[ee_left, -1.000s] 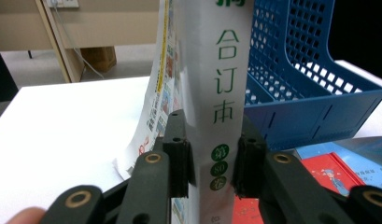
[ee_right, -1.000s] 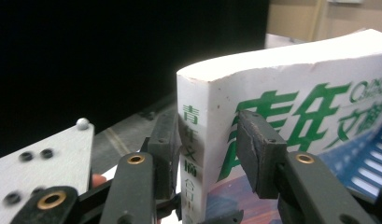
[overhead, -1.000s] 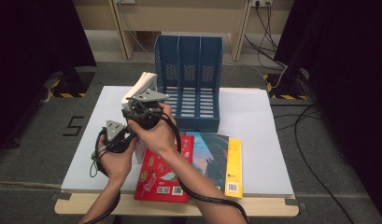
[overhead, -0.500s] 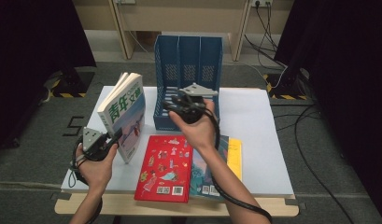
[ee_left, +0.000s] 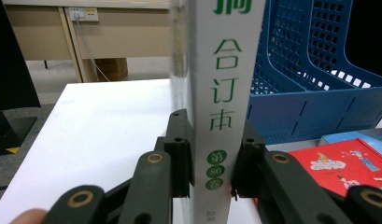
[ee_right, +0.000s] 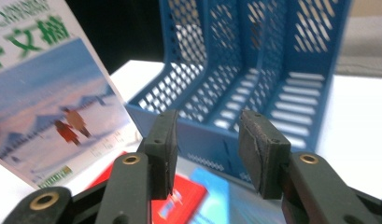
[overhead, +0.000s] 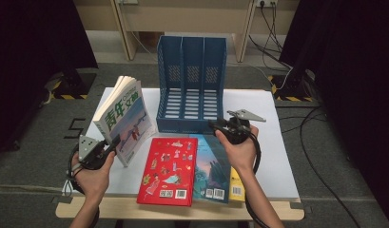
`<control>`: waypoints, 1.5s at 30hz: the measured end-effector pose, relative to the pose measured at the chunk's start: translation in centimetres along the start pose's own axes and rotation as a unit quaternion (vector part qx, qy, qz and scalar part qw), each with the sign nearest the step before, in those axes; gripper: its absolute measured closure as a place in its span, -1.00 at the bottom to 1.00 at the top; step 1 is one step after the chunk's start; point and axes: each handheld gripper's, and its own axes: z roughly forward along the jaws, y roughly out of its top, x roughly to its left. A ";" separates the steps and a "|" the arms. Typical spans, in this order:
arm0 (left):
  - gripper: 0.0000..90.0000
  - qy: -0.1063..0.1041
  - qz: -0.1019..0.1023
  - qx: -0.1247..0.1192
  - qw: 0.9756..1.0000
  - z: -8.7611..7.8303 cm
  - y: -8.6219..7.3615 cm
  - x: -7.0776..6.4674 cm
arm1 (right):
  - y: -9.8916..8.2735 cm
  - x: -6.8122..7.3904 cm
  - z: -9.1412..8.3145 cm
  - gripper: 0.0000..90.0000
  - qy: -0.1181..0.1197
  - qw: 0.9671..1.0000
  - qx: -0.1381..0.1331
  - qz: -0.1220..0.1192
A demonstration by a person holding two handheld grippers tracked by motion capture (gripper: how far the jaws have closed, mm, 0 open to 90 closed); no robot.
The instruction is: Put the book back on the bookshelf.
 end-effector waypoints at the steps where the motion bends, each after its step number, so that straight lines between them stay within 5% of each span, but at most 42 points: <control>1: 0.60 0.001 -0.001 0.001 1.000 0.0 0.0 0.0 | -0.6 -0.5 -0.2 0.29 -0.003 1.000 0.002 0.008; 13: 0.58 -0.011 -0.002 0.002 1.000 0.4 0.4 0.5 | -4.9 -3.5 -1.4 0.27 -0.024 0.998 0.012 0.055; 20: 0.62 -0.003 0.001 -0.002 1.000 0.7 0.6 0.3 | -5.2 -4.1 -2.0 0.26 -0.030 0.998 0.012 0.054; 31: 0.61 0.000 -0.030 -0.010 1.000 0.1 0.1 1.4 | -6.2 -5.0 -2.8 0.26 -0.041 0.997 0.008 0.069; 45: 0.57 -0.012 -0.026 -0.019 0.999 0.5 0.5 1.4 | -7.7 -5.5 -2.6 0.25 -0.041 0.995 0.018 0.085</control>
